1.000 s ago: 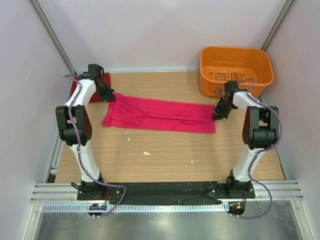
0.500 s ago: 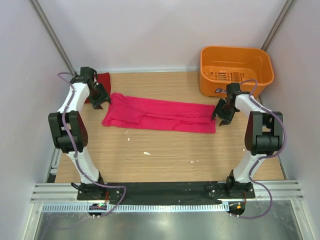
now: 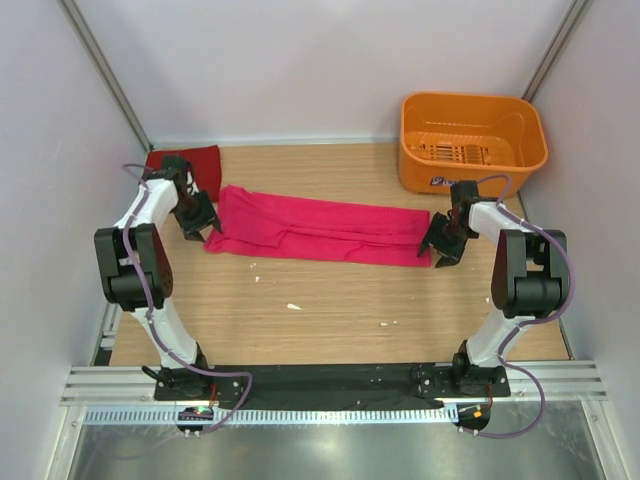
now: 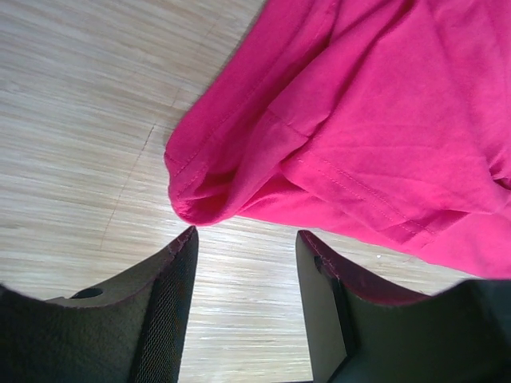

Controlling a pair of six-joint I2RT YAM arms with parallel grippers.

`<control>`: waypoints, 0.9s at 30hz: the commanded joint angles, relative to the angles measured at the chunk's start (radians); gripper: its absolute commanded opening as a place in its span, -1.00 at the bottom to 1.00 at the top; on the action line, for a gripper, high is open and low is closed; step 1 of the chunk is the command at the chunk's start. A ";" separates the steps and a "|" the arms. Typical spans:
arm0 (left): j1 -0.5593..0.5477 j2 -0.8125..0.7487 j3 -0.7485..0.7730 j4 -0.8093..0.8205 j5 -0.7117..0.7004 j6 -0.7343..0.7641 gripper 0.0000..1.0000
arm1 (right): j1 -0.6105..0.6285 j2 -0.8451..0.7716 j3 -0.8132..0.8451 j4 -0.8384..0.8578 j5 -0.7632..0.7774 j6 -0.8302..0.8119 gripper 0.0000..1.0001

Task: Fold and stack the t-shirts
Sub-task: Fold the tshirt

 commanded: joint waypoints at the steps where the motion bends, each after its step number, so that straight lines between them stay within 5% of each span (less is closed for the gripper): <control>1: 0.024 -0.031 -0.017 0.012 0.038 0.028 0.07 | -0.004 -0.037 0.003 0.038 -0.021 -0.014 0.22; 14: 0.067 0.027 -0.071 0.042 0.137 0.018 0.02 | -0.004 -0.031 -0.066 0.081 -0.082 0.021 0.10; 27: 0.069 0.004 -0.105 0.068 0.072 0.000 0.08 | -0.002 -0.012 -0.068 0.090 -0.094 0.027 0.03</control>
